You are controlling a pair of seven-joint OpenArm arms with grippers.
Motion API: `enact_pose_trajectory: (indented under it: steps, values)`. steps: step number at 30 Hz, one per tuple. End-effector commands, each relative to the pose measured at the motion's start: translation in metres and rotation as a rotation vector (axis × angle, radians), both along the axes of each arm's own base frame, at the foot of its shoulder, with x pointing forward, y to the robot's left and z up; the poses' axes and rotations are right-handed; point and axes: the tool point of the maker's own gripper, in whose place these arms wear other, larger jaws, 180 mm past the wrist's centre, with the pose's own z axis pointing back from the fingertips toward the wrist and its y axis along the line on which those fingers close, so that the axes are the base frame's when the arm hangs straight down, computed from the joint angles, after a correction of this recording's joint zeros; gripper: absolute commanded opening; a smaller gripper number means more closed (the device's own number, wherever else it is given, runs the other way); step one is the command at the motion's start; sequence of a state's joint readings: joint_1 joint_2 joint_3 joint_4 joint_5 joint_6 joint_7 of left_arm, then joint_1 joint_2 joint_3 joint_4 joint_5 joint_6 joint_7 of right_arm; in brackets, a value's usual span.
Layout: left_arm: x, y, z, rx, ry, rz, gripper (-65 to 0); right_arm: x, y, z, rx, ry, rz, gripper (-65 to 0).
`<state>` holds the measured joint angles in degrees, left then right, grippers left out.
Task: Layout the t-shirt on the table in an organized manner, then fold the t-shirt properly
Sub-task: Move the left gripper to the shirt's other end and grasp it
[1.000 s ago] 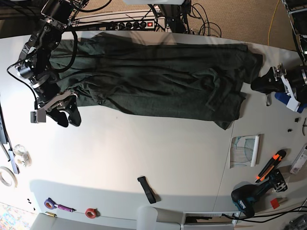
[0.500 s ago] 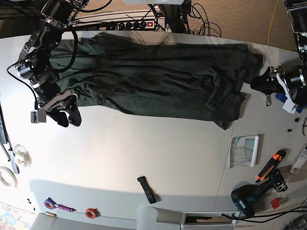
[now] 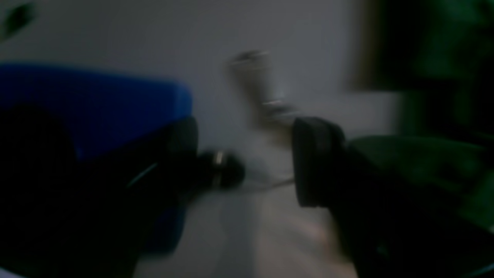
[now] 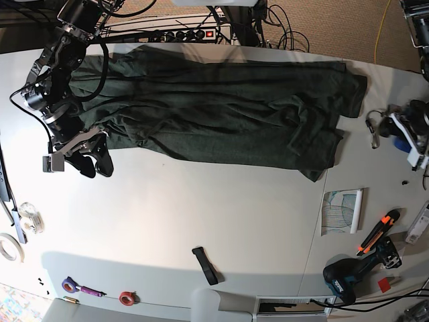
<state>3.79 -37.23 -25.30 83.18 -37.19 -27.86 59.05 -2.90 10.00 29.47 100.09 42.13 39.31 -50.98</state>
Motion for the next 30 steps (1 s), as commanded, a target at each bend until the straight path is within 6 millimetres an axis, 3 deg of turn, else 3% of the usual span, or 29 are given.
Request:
enact_pose_trajectory:
  steps: [1, 5, 7, 9, 14, 17, 23, 27, 30]
  values:
    - [0.010, 0.017, 0.018, 0.059, -0.040, 0.010, -28.2, 0.005, -0.001, 0.019, 0.001, -0.068, 0.010, -34.3]
    - [0.011, 0.041, 0.024, 0.149, -0.043, 0.067, -28.2, 0.005, -0.001, 0.020, 0.002, -0.069, 0.010, -34.3]
    - [0.013, 0.037, 0.028, 0.112, -0.057, 0.067, -28.2, 0.005, -0.001, 0.020, 0.002, -0.069, 0.010, -34.3]
    - [0.017, 0.017, 0.033, -0.001, -0.086, 0.024, -28.2, 0.005, -0.001, 0.020, 0.002, -0.069, 0.010, -34.3]
    - [0.018, -0.054, 0.055, -0.371, -0.154, -0.142, -28.2, 0.005, -0.001, 0.019, 0.002, -0.068, 0.010, -34.3]
    - [0.009, -0.076, 0.046, -0.452, -0.117, -0.160, -28.1, 0.005, -0.001, 0.019, 0.002, -0.068, 0.010, -34.3]
    - [-0.008, -0.101, 0.020, -0.533, -0.043, -0.134, -28.1, 0.005, -0.001, 0.019, 0.002, -0.068, 0.010, -34.3]
    - [-0.015, -0.105, 0.014, -0.547, -0.031, -0.127, -28.0, 0.005, 0.000, 0.019, 0.002, -0.067, 0.010, -34.3]
    - [-0.019, -0.105, 0.009, -0.543, -0.017, -0.123, -23.8, 0.005, 0.000, 0.019, 0.002, -0.067, 0.010, -34.3]
